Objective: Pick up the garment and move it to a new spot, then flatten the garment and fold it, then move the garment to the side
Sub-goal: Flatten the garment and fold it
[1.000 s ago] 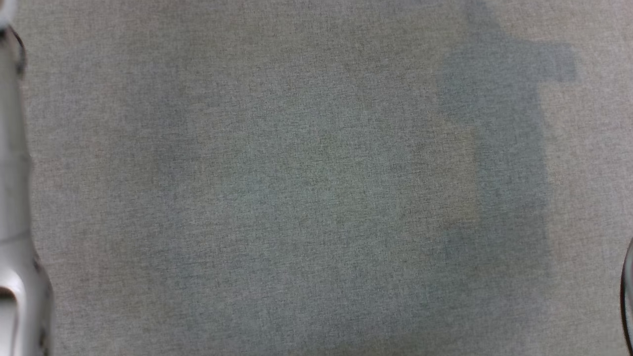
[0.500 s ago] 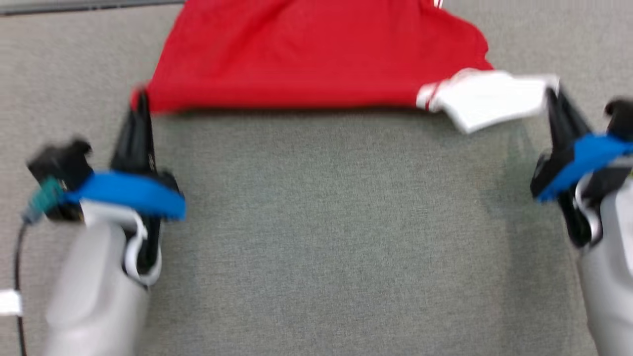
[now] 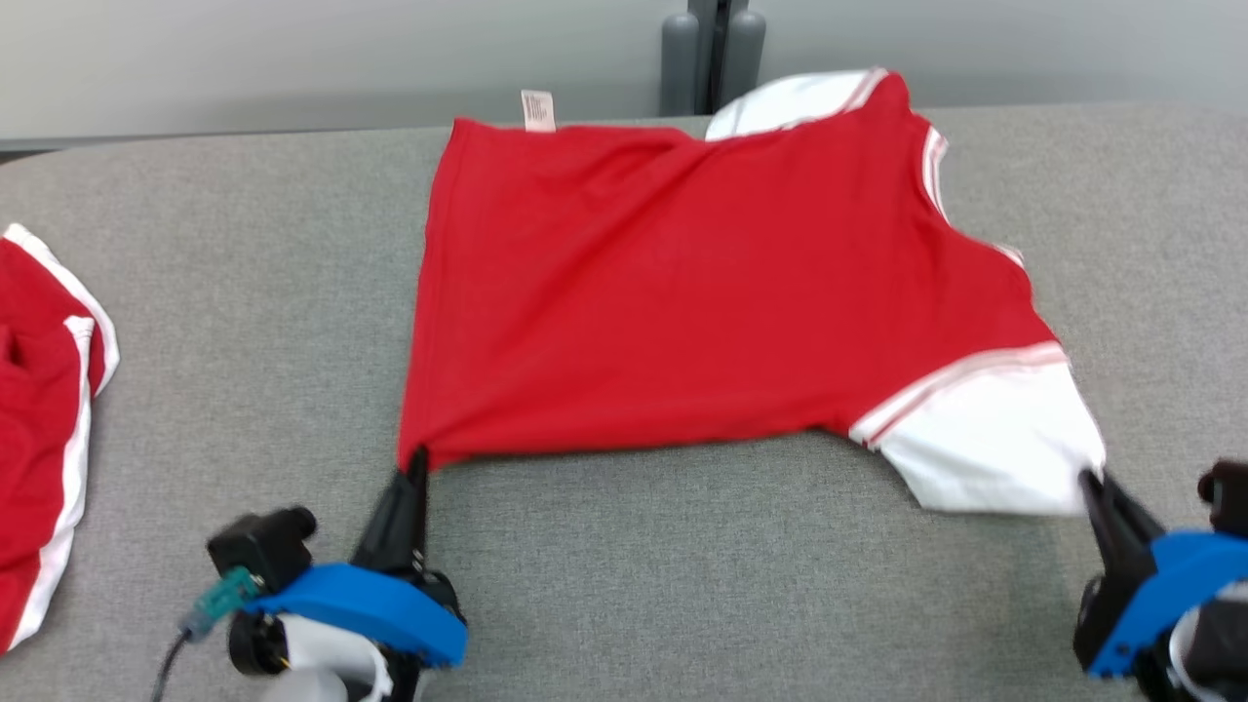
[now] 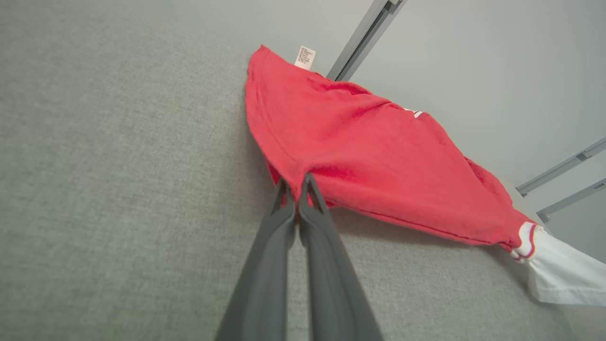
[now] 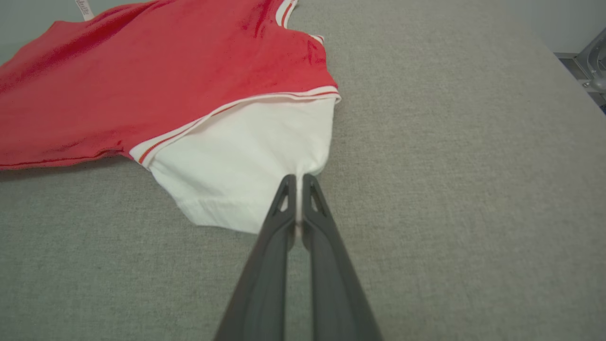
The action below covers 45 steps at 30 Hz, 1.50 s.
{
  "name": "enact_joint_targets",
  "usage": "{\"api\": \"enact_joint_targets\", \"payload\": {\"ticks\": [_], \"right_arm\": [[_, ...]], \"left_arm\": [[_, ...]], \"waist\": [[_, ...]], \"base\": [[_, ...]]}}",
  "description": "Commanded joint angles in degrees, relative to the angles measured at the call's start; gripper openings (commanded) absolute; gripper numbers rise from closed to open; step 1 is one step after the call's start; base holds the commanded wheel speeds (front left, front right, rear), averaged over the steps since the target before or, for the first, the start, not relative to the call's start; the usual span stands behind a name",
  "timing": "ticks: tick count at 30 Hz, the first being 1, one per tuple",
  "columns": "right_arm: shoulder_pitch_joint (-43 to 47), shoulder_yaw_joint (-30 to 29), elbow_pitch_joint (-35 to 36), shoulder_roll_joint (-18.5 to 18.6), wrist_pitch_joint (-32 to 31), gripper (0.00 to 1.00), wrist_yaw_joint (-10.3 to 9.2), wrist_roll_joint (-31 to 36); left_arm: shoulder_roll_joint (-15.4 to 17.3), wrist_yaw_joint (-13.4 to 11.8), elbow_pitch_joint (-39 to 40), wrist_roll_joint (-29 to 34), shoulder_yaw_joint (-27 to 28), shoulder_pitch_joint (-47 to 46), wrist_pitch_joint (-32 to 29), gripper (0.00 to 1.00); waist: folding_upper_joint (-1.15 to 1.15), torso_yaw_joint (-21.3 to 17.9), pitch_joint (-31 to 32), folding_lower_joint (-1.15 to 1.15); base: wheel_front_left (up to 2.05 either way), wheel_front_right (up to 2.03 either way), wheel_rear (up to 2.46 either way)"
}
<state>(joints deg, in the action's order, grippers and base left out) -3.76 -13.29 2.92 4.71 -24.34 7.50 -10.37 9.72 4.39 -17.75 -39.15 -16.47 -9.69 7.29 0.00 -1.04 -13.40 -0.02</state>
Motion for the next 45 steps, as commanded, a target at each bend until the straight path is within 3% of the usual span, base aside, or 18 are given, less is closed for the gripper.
{"api": "enact_joint_targets", "payload": {"ticks": [1, 9, 18, 28, 33, 37, 45], "right_arm": [[3.63, -0.68, 3.6, -0.79, -2.98, 0.0, -0.02, -0.59], [12.53, -3.35, 13.22, -1.75, -11.62, 0.0, -0.02, -3.9], [15.63, -2.66, 11.66, -1.76, -14.09, 0.0, -0.01, -7.83], [19.52, -0.52, 14.39, -1.75, -23.77, 0.0, -0.01, -9.89], [19.57, 0.46, 16.7, -1.77, -26.31, 0.0, -0.01, -10.01], [15.32, 1.05, 19.09, -1.7, -24.73, 0.0, -0.01, -6.87], [3.24, 4.21, 17.03, 4.33, -19.59, 0.0, -0.01, -5.83]], "left_arm": [[-0.34, -0.61, 1.8, -0.93, -0.49, 2.23, -1.46, 0.0], [1.05, -4.83, 10.71, -3.58, -1.34, 11.43, -9.09, 0.0], [3.84, -8.17, 15.15, -2.38, -2.25, 14.54, -13.95, 0.0], [10.72, -10.29, 17.79, 2.29, -4.71, 15.09, -21.33, 0.0], [13.58, -8.87, 19.75, 3.33, -6.58, 14.44, -25.29, 0.0], [15.62, -6.69, 21.05, 3.9, -7.8, 11.61, -27.67, 0.0], [16.2, -3.37, 23.41, -0.22, -6.82, 3.8, -32.58, 0.0]], "waist": [[0.0, 0.12, 0.91, 0.02], [0.0, 0.25, 3.39, 0.02], [0.0, 0.34, 3.56, 0.02], [0.0, 0.37, 3.23, 0.02], [0.0, 0.32, 2.94, 0.02], [0.0, 0.15, 2.22, 0.02], [0.0, -0.64, 1.22, 0.02]], "base": [[0.0, 0.0, 0.0], [0.0, 0.0, 0.0], [0.0, 0.0, 0.0], [0.0, 0.0, 0.0], [0.0, 0.0, 0.0], [0.0, 0.0, 0.0], [0.0, 0.0, 0.0]]}}
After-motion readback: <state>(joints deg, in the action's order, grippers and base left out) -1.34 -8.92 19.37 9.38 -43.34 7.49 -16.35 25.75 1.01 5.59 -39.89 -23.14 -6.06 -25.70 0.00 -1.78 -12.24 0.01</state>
